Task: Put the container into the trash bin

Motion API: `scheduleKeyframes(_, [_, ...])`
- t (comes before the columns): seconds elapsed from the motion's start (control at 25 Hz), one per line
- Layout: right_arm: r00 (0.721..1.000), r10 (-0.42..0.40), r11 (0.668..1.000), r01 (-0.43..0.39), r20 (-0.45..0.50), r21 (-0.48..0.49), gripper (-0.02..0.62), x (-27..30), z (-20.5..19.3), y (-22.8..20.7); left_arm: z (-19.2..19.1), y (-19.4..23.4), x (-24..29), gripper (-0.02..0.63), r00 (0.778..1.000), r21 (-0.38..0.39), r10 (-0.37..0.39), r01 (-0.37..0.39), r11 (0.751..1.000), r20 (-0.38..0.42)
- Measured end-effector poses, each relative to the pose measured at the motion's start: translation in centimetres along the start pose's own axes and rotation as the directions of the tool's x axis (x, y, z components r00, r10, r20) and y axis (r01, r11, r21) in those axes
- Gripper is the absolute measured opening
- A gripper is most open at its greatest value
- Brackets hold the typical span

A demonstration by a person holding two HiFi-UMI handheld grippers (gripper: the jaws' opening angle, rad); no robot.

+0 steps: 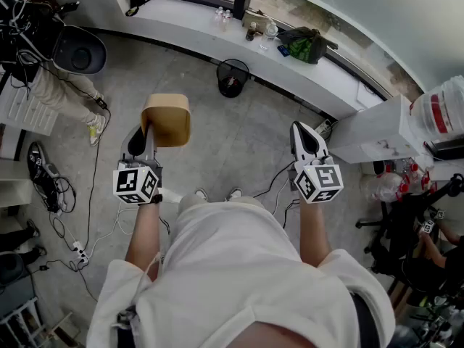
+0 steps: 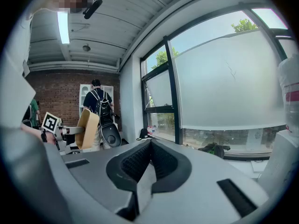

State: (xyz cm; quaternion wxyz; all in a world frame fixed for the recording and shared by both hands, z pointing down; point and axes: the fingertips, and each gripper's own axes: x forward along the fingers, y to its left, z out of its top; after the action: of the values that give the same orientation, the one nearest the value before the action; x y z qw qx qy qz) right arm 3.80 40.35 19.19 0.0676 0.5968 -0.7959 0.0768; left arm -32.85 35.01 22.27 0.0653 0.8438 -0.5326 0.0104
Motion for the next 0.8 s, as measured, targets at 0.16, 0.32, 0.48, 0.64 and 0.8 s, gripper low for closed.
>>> scheduleKeyframes(0.16, [1.0, 0.005, 1.0, -0.005, -0.005, 0.007, 0.0, 0.1, -0.2, -0.5, -0.2, -0.4, 0.5, 0.049, 1.0, 0.003, -0.001, 0.001, 1.0, -0.004])
scheduleKeyframes(0.32, [0.999, 0.045, 0.997, -0.046, 0.01, 0.056, 0.0, 0.0, -0.4, -0.6, -0.6, -1.0, 0.9, 0.049, 1.0, -0.006, -0.008, 0.008, 1.0, -0.014])
scheduleKeyframes(0.48, [0.997, 0.071, 0.995, -0.072, 0.019, 0.067, 0.002, -0.2, -0.4, -1.2, -0.6, -2.2, 1.6, 0.048, 1.0, -0.002, -0.016, 0.016, 1.0, -0.019])
scheduleKeyframes(0.64, [0.997, 0.078, 0.995, -0.079, 0.013, 0.067, 0.002, -0.3, -0.8, -2.4, -0.8, -3.4, 2.3, 0.049, 1.0, 0.001, -0.013, 0.013, 1.0, -0.026])
scheduleKeyframes(0.8, [0.996, 0.087, 0.993, -0.087, 0.008, 0.077, 0.002, -0.2, -1.2, -4.0, -0.8, -4.6, 3.2, 0.049, 0.999, 0.006, -0.004, 0.004, 1.0, -0.032])
